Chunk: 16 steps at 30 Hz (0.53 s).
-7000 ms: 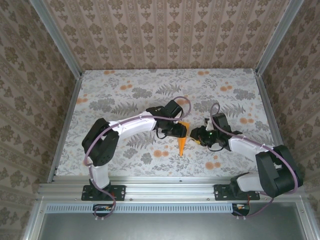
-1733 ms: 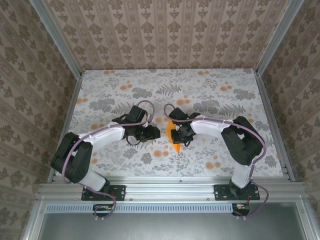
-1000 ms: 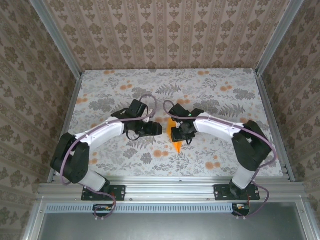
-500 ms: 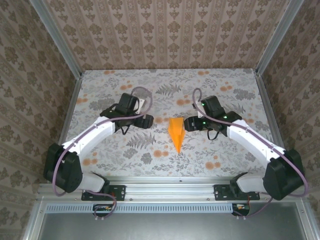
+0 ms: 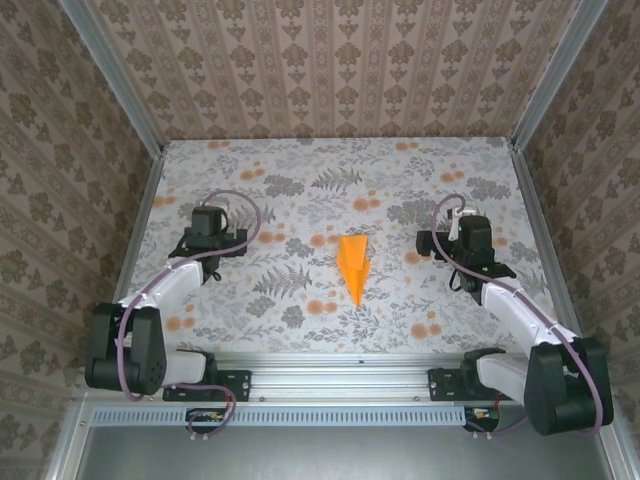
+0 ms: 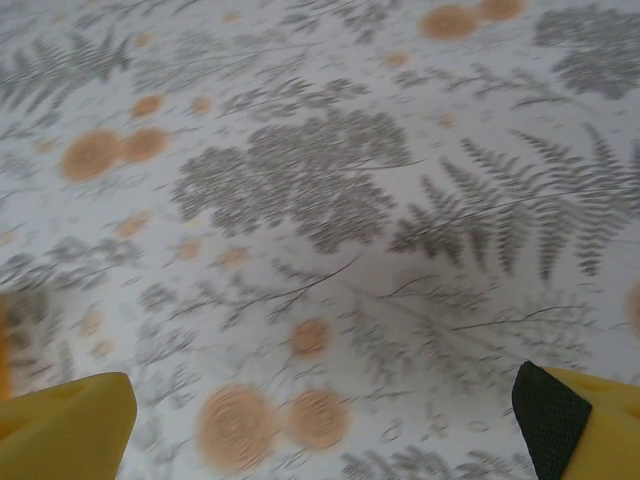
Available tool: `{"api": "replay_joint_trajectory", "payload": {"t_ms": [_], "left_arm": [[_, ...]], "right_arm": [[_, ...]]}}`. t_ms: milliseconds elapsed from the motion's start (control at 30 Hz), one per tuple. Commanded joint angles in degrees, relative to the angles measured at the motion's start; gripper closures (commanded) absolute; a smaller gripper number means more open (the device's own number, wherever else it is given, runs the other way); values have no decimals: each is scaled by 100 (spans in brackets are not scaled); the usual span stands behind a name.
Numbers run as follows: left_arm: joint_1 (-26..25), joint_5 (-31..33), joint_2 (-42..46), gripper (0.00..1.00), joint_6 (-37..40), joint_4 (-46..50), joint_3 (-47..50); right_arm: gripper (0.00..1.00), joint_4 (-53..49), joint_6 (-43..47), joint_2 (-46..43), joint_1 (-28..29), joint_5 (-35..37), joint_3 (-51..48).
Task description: Fold a paper plane with a square sheet of paper (pick it up from the middle)
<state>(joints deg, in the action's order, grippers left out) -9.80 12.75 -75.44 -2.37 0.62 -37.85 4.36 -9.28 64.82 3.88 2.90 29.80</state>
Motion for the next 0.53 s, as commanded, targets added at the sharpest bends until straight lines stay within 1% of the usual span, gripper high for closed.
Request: {"api": "replay_joint_trajectory", "payload": {"t_ms": [0, 33, 133, 200, 233, 300, 367, 500], "left_arm": [[251, 131, -306, 0, 353, -906, 124], [306, 136, -369, 0, 384, -1046, 150], [477, -121, -494, 0, 440, -1673, 315], [555, -283, -668, 0, 383, -1950, 337], [570, -351, -746, 0, 362, -2038, 343], [576, -560, -806, 0, 377, -2191, 352], [628, -655, -882, 0, 398, -2272, 310], [640, -772, -969, 0, 536, -2314, 264]], "right_arm": [[0, 1263, 149, 322, -167, 499, -118], [0, 1501, 167, 405, -212, 511, -190], [0, 2421, 238, 838, -422, 495, -416], [0, 2961, 176, 1195, -609, 356, -477], [0, 2975, 151, 1248, -685, 235, -428], [0, 3372, 102, 1440, -783, 57, -417], [0, 3278, 66, 1695, -895, -234, -284], [0, 3282, 75, 1820, -898, -276, -229]]}}
